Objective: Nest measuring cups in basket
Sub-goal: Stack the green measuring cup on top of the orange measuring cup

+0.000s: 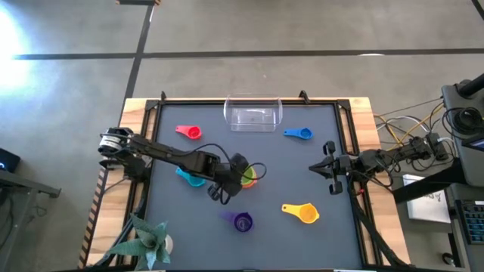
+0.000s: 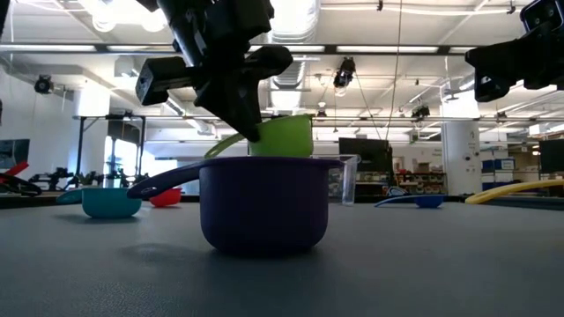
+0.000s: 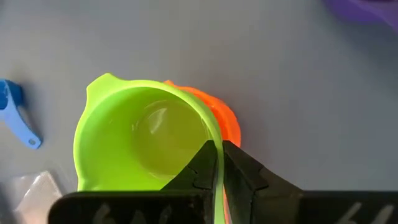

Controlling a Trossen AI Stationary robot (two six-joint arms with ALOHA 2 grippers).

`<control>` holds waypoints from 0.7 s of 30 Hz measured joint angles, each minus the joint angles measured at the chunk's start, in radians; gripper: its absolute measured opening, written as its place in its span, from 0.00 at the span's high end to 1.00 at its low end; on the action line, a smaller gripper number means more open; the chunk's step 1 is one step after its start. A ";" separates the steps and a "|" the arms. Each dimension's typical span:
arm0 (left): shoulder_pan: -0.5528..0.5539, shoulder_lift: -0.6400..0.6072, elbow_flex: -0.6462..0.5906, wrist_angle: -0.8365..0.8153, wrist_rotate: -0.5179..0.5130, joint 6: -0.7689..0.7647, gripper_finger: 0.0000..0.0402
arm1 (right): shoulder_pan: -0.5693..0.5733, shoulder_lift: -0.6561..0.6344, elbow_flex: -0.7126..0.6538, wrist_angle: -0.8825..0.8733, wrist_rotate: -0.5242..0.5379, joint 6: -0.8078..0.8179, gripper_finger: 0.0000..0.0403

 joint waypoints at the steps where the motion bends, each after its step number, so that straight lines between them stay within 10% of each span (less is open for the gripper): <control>1: 0.000 0.000 0.000 0.003 0.003 0.002 1.00 | 0.000 0.000 0.000 0.000 0.000 0.001 0.98; 21: 0.000 0.000 -0.014 0.022 -0.020 0.048 0.94 | 0.000 0.000 0.001 0.000 0.000 0.000 0.98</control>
